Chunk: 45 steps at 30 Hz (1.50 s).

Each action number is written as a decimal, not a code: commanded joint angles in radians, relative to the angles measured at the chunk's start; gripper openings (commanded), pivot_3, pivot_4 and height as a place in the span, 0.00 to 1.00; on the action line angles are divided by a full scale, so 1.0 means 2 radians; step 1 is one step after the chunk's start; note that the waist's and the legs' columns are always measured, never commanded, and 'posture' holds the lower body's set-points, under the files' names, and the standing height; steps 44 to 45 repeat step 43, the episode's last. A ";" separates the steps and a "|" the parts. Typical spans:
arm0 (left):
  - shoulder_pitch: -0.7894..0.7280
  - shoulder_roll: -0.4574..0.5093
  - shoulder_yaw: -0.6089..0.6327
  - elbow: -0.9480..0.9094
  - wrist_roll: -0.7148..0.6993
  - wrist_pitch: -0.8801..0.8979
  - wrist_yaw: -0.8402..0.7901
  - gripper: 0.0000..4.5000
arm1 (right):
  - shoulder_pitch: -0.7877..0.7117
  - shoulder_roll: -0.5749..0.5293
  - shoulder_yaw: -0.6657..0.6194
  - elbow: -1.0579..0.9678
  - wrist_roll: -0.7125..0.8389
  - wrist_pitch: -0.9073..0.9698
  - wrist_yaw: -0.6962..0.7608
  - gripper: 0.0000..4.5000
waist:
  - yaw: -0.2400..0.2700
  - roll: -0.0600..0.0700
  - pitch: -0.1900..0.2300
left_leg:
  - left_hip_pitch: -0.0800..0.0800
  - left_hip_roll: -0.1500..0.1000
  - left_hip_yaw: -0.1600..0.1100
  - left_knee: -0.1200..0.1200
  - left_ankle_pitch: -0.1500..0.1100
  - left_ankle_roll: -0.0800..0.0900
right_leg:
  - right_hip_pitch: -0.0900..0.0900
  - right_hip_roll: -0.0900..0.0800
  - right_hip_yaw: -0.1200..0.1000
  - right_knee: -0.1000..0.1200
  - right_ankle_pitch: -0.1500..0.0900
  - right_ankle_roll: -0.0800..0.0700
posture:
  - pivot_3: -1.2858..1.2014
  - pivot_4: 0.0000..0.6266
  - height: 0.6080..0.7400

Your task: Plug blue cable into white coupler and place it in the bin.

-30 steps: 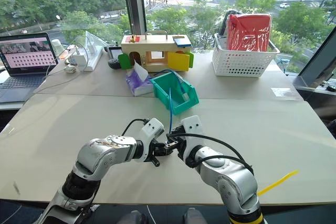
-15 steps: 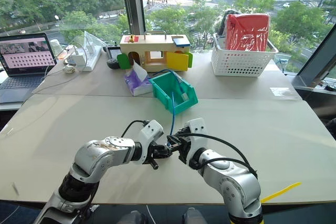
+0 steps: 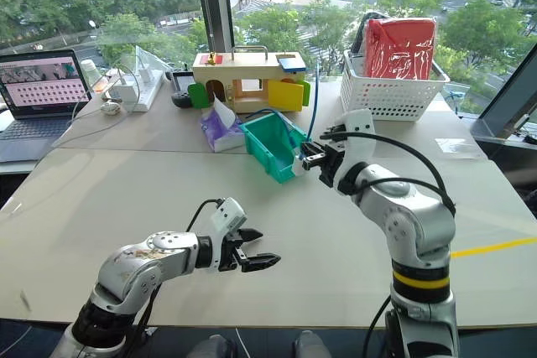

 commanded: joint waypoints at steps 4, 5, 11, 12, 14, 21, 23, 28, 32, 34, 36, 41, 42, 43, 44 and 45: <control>0.047 -0.026 0.045 -0.007 0.054 -0.148 0.055 1.00 | -0.148 0.028 0.045 0.302 -0.101 -0.221 0.088 0.00 | 0.003 0.000 0.000 | 0.000 0.000 0.000 0.000 0.000 0.000 | 0.000 0.000 0.000 0.000 0.000 0.000 | 0.52 0.24 0.98; 0.056 -0.028 0.045 -0.013 0.062 -0.161 0.061 1.00 | -0.164 0.037 0.049 0.343 -0.113 -0.245 0.096 0.00 | 0.004 0.000 0.000 | 0.000 0.000 0.000 0.000 0.000 0.000 | 0.000 0.000 0.000 0.000 0.000 0.000 | 0.52 0.24 0.98; 0.082 -0.034 0.067 -0.021 0.066 -0.197 0.077 1.00 | -0.213 0.063 0.045 0.466 -0.141 -0.314 0.132 0.36 | 0.008 0.000 0.000 | -0.003 0.000 0.000 0.000 0.000 0.000 | -0.002 -0.001 -0.001 0.000 0.000 0.001 | 0.52 0.24 0.98; 0.082 -0.034 0.071 -0.020 0.066 -0.201 0.077 1.00 | -0.217 0.064 0.044 0.475 -0.144 -0.321 0.133 0.45 | 0.008 0.000 0.000 | -0.004 0.000 0.000 0.000 0.000 0.000 | -0.002 -0.001 -0.001 0.000 0.001 0.001 | 0.52 0.24 0.98; 0.081 -0.034 0.076 -0.019 0.063 -0.205 0.076 1.00 | -0.222 0.065 0.040 0.486 -0.148 -0.329 0.136 0.61 | 0.008 0.000 0.000 | -0.004 0.000 0.000 0.000 0.000 0.000 | -0.002 -0.001 -0.001 0.000 0.001 0.001 | 0.52 0.24 0.98; 0.051 -0.032 0.084 0.007 0.061 -0.217 0.064 1.00 | -0.195 0.026 0.010 0.377 -0.127 -0.290 0.157 1.00 | 0.009 0.000 0.000 | -0.004 0.000 0.000 0.000 0.000 0.000 | -0.002 -0.001 -0.002 0.000 0.001 0.001 | 0.52 0.24 0.98; 0.038 -0.031 0.087 0.021 0.059 -0.223 0.058 1.00 | -0.163 0.005 -0.005 0.293 -0.109 -0.246 0.160 1.00 | 0.010 0.000 0.000 | -0.004 0.000 0.000 0.000 0.000 0.000 | -0.002 -0.001 -0.002 0.000 0.001 0.001 | 0.52 0.24 0.98; 0.008 -0.031 0.096 0.057 0.059 -0.237 0.049 1.00 | -0.023 -0.062 -0.056 0.052 -0.045 -0.130 0.170 1.00 | 0.020 0.000 0.000 | -0.004 0.000 -0.001 0.000 0.000 0.000 | -0.002 -0.001 -0.003 0.000 0.001 0.001 | 0.52 0.24 0.98; -0.008 -0.032 0.100 0.088 0.065 -0.256 0.046 1.00 | 0.117 -0.100 -0.109 -0.096 0.003 -0.068 0.164 1.00 | 0.021 0.000 0.000 | -0.004 0.000 -0.001 0.000 0.000 0.000 | -0.001 -0.001 -0.003 0.000 0.001 0.001 | 0.52 0.24 0.98; -0.015 -0.035 0.101 0.101 0.070 -0.263 0.049 1.00 | 0.183 -0.119 -0.114 -0.133 -0.013 -0.078 0.163 1.00 | 0.019 0.000 0.000 | -0.004 0.000 -0.001 0.000 0.000 0.000 | -0.001 -0.001 -0.002 0.000 0.001 0.001 | 0.52 0.24 0.98; -0.027 -0.038 0.101 0.120 0.078 -0.270 0.054 1.00 | 0.249 -0.112 -0.135 -0.152 -0.022 -0.098 0.149 1.00 | 0.019 0.000 0.000 | -0.003 -0.001 -0.001 0.001 0.000 0.000 | -0.001 -0.001 -0.002 0.000 0.001 0.001 | 0.52 0.24 0.98; -0.052 -0.035 0.098 0.161 0.089 -0.274 0.056 1.00 | 0.349 -0.090 -0.135 -0.150 -0.065 -0.170 0.121 1.00 | 0.017 0.000 0.000 | -0.001 -0.002 -0.001 0.001 0.000 0.000 | 0.001 -0.001 -0.001 0.001 0.000 0.001 | 0.52 0.24 0.98; -0.056 -0.032 0.097 0.166 0.090 -0.270 0.053 1.00 | 0.357 -0.084 -0.132 -0.149 -0.070 -0.181 0.116 1.00 | 0.017 0.000 0.000 | 0.000 -0.002 -0.001 0.001 0.000 0.000 | 0.001 -0.001 0.000 0.001 0.000 0.002 | 0.52 0.24 0.98; -0.059 -0.029 0.097 0.168 0.089 -0.267 0.050 1.00 | 0.360 -0.079 -0.131 -0.149 -0.071 -0.187 0.112 1.00 | 0.017 0.000 0.000 | 0.000 -0.002 -0.001 0.001 0.000 0.000 | 0.001 -0.001 0.000 0.001 0.000 0.002 | 0.52 0.24 0.98; -0.059 -0.029 0.097 0.168 0.089 -0.267 0.050 1.00 | 0.360 -0.079 -0.131 -0.149 -0.071 -0.187 0.112 1.00 | 0.017 0.000 0.000 | 0.000 -0.002 -0.001 0.001 0.000 0.000 | 0.001 -0.001 0.000 0.001 0.000 0.002 | 0.52 0.24 0.98; -0.059 -0.029 0.097 0.168 0.089 -0.267 0.050 1.00 | 0.360 -0.079 -0.131 -0.149 -0.071 -0.187 0.112 1.00 | 0.017 0.000 0.000 | 0.000 -0.002 -0.001 0.001 0.000 0.000 | 0.001 -0.001 0.000 0.001 0.000 0.002 | 0.52 0.24 0.98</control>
